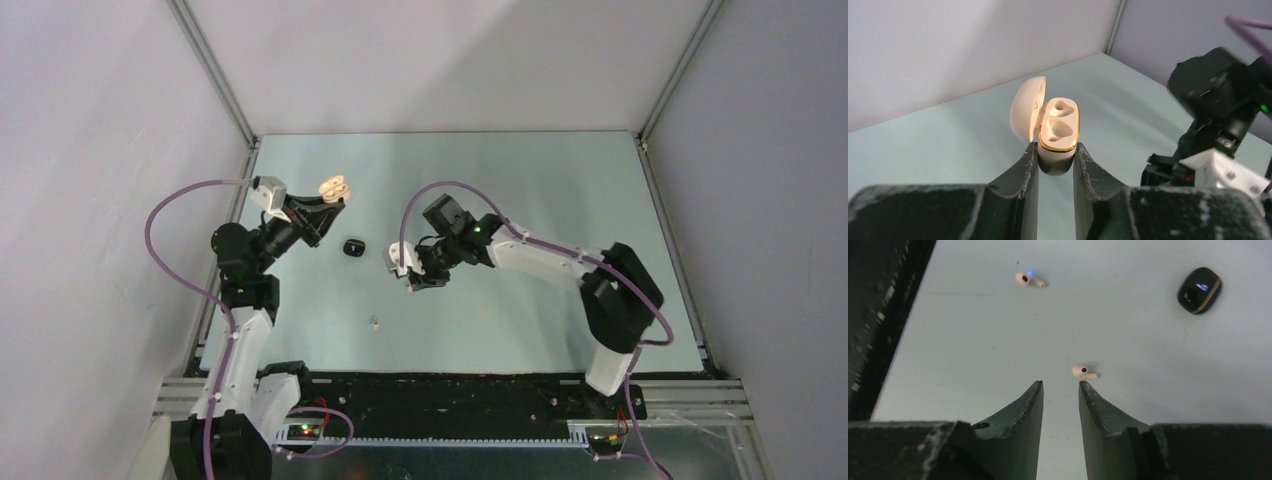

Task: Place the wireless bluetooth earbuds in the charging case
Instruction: Pick up the earbud from the center of the board.

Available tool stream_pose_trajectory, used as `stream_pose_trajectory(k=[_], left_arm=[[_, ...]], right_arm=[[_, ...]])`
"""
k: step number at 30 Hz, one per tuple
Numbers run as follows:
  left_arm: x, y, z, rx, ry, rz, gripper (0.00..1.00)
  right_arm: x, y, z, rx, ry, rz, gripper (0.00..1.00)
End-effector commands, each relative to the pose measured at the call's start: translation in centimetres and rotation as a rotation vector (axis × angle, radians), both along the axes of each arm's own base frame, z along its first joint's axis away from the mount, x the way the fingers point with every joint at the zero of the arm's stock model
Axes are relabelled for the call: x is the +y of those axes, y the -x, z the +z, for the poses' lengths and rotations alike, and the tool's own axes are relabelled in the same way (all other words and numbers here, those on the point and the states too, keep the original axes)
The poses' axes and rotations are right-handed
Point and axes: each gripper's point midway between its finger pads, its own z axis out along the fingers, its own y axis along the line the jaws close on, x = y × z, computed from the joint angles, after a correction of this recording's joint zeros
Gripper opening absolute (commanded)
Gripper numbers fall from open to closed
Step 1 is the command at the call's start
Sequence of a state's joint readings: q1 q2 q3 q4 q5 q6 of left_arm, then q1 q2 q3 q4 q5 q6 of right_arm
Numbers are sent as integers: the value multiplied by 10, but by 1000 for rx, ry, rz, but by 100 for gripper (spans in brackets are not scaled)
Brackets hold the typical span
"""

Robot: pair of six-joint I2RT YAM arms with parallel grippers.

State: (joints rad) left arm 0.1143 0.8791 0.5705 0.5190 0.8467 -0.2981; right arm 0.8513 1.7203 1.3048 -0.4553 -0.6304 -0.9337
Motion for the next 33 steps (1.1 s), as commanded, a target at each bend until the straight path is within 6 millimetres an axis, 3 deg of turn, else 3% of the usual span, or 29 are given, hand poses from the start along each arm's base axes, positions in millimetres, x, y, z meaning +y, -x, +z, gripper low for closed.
stream_pose_trajectory(k=[1,6,11,17,33], left_arm=[[14,1,10,-21,-31,77,0],[17,4,14,-18,-17,107,0],[19,10,19,-36,-10,131,0],[21,13,22,-39,2,148,0],[19,13,18,-27,3,137,0]], right_arm=[[28,2,3,-186,-43,313,37],[60,17,-24,-223,29,443,35],[79,28,-38,-239,45,516,42],[84,43,-56,-200,106,630,47],[95,68,-81,-164,127,728,41]])
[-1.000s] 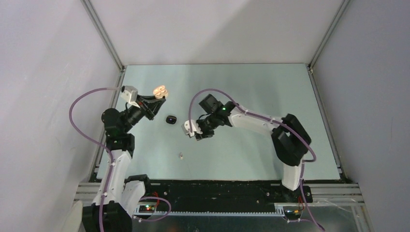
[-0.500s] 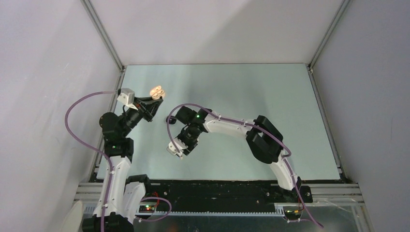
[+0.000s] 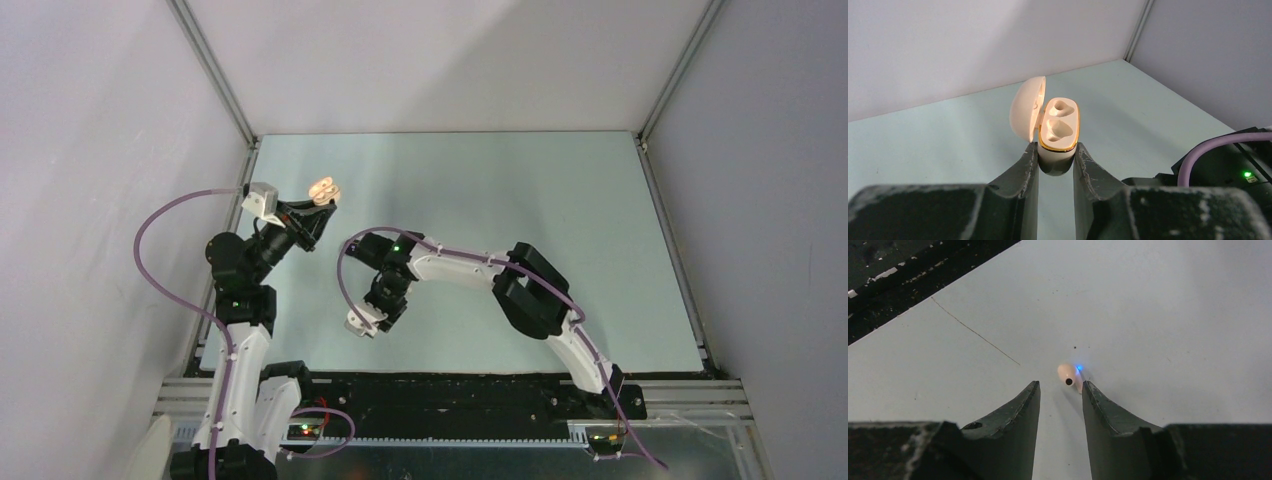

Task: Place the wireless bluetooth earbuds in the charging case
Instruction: Pick up the earbud from the center of the board.

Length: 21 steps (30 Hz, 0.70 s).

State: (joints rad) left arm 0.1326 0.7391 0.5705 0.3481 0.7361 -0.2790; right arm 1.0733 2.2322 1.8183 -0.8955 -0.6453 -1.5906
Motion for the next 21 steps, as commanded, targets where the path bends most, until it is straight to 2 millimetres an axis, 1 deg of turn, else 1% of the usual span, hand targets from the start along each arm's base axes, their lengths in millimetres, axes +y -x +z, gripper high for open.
stream_pose_trajectory(k=[1,6,11,13,21], left_arm=[[2,2,11,-44,-11,5,0],[0,4,9,-39,-13,-4,0],[0,5,6,-31,-11,-8,0],[0,5,5,-27,-7,-8,0],[0,4,5,-24,-6,-7,0]], right_arm=[[11,9,6,21,-34,38,41],[21,12,2,36,-46,12,40],[26,8,-2,23,-51,-3,34],[25,7,-5,17,-42,-4,32],[13,0,-18,-5,15,-27,31]])
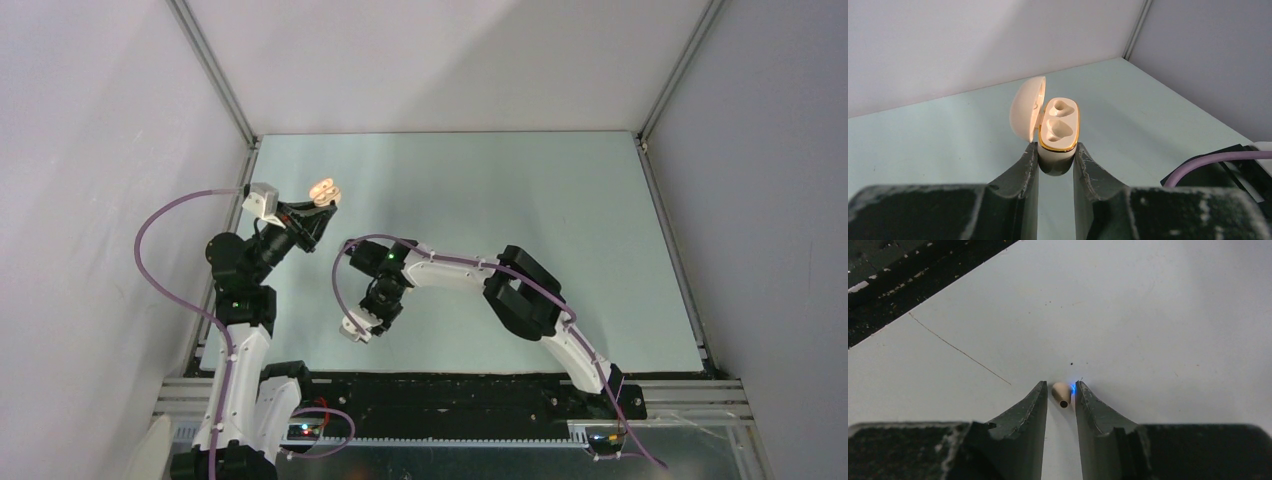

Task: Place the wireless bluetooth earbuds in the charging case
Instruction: Pick up the earbud from the center of the board.

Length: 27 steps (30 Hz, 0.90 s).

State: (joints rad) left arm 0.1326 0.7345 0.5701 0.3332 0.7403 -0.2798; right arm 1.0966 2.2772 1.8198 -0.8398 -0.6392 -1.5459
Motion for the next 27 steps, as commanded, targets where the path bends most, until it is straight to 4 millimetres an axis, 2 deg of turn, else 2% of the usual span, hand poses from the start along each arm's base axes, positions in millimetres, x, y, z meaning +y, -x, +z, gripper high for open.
stream_pose_trajectory(k=[1,4,5,9,12,13,14,15,16,17,18,19,20,21,22,23,24,25,27], left_arm=[[0,3,7,-34,-6,-3,0],[0,3,7,-31,-5,-4,0],[0,3,7,-31,-4,-5,0],[0,2,10,-35,-5,-6,0],[0,1,13,-42,-7,-6,0],[0,1,15,-46,-8,-6,0],[1,0,15,-46,-9,-3,0],[1,-1,18,-48,-9,0,0],[2,-3,18,-48,-11,2,0],[2,-3,20,-50,-12,3,0],[2,-5,19,-46,-13,3,0],[2,-6,20,-48,-15,2,0],[3,-8,19,-41,-16,2,0],[3,-10,18,-35,-15,0,0],[2,-11,17,-33,-16,-2,0],[2,-13,16,-26,-16,-5,0],[2,-14,16,-25,-16,-6,0],[2,-16,15,-18,-17,-8,0],[2,-20,14,-10,-19,-9,0]], right_arm=[[1,-8,-1,-16,10,-19,31],[-1,-13,-6,-25,23,-33,29],[0,-14,-6,-27,23,-41,25],[8,-22,8,-9,2,-127,14],[21,-35,38,29,-48,-284,12],[29,-46,62,57,-103,-393,11],[24,-52,78,78,-125,-463,12],[31,-62,96,121,-177,-586,12],[21,-69,110,152,-203,-678,12],[23,-78,125,233,-245,-820,12],[10,-89,138,274,-289,-903,10],[1,-95,142,373,-277,-1059,6],[-17,-107,147,415,-299,-1161,2],[-35,-110,130,512,-243,-1333,2],[-52,-122,137,557,-261,-1424,3],[-66,-119,120,655,-198,-1549,3],[-81,-127,119,737,-179,-1653,4],[-94,-125,101,757,-133,-1721,4],[-116,-138,84,792,-107,-1870,3]])
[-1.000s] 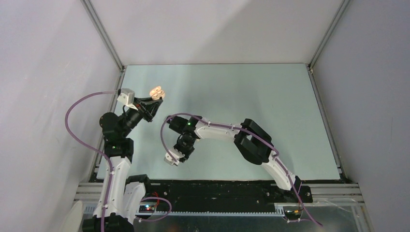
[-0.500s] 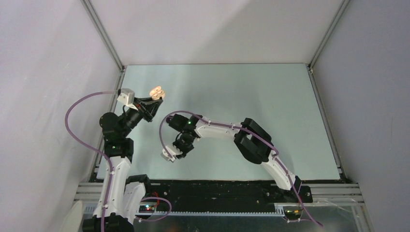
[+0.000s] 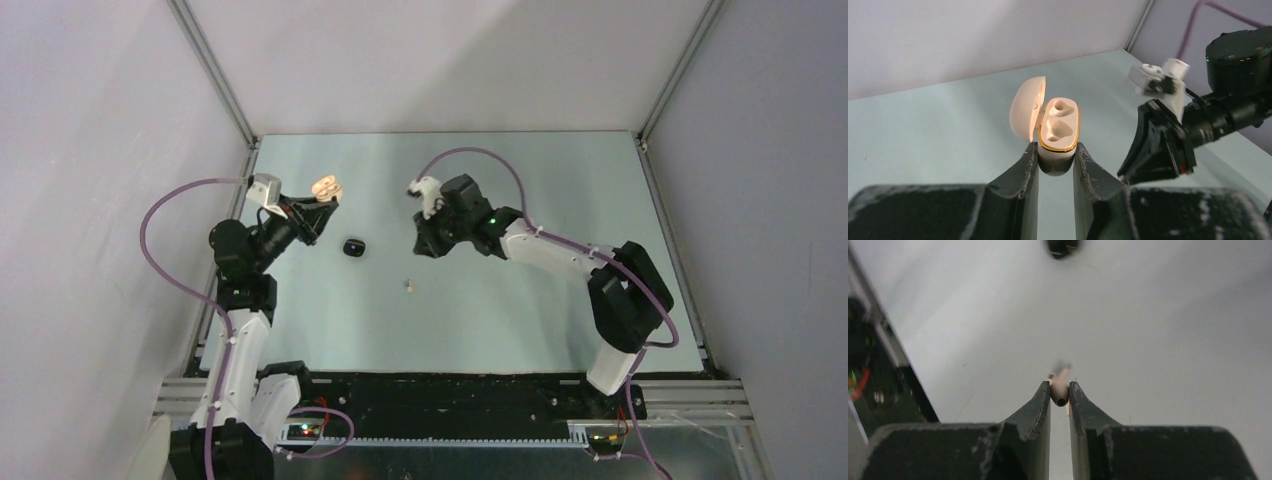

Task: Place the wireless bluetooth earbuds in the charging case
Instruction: Pick up the earbud from the center of the board, then place the earbud at the center of the board.

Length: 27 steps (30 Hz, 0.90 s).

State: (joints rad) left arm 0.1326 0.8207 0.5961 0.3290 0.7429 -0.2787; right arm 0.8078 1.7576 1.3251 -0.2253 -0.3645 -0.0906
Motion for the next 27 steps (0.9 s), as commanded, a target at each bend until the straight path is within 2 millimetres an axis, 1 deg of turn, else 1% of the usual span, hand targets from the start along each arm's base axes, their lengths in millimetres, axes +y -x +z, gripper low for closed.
stream_pose_trajectory(k=[1,2,3,4,6,8,11,13,15,16,17,18,19,20,21,22,23,24,25,26,27], left_arm=[[0,-5,27,-75,-28,-11,0],[0,-8,25,-69,-31,-11,0],[0,-9,25,-65,-32,-11,0],[0,-12,24,-60,-35,-10,0],[-1,-15,22,-53,-37,-11,0],[-2,-18,21,-46,-38,-14,0],[-3,-21,19,-37,-38,-21,0],[-4,-22,18,-35,-39,-25,0],[-5,-23,17,-30,-39,-26,0],[-5,-23,16,-29,-40,-27,0],[-5,-23,16,-28,-40,-27,0],[-5,-23,16,-27,-40,-29,0],[-6,-23,17,-30,-40,-29,0],[-6,-23,17,-32,-40,-29,0],[-6,-22,18,-33,-40,-28,0],[-7,-21,19,-36,-39,-31,0],[-7,-20,19,-36,-39,-32,0],[-8,-19,20,-38,-41,-36,0],[-9,-18,21,-43,-46,-39,0],[-9,-17,21,-45,-48,-41,0],[-10,-15,22,-47,-51,-42,0]], right_arm=[[-37,-22,-44,337,-22,-473,2],[-45,-29,-51,343,-8,-531,2],[-57,-38,-65,371,17,-618,1],[-66,-43,-78,397,41,-666,1],[-76,-44,-97,450,80,-738,3],[-84,-42,-111,481,123,-797,5],[-88,-41,-121,494,143,-855,9],[-87,-40,-126,501,152,-878,14],[-87,-38,-131,515,157,-893,21],[-87,-38,-133,524,157,-899,29],[-86,-37,-134,539,152,-893,33],[-88,-40,-134,550,144,-900,39],[-86,-40,-132,567,133,-888,42],[-91,-44,-129,572,126,-888,47],[-93,-50,-120,582,101,-873,50],[-95,-51,-116,571,100,-835,55],[-95,-56,-103,583,64,-791,58],[-97,-56,-97,566,63,-737,61],[-97,-59,-81,575,16,-677,61],[-97,-61,-73,537,1,-607,61],[-92,-59,-56,537,-47,-511,60]])
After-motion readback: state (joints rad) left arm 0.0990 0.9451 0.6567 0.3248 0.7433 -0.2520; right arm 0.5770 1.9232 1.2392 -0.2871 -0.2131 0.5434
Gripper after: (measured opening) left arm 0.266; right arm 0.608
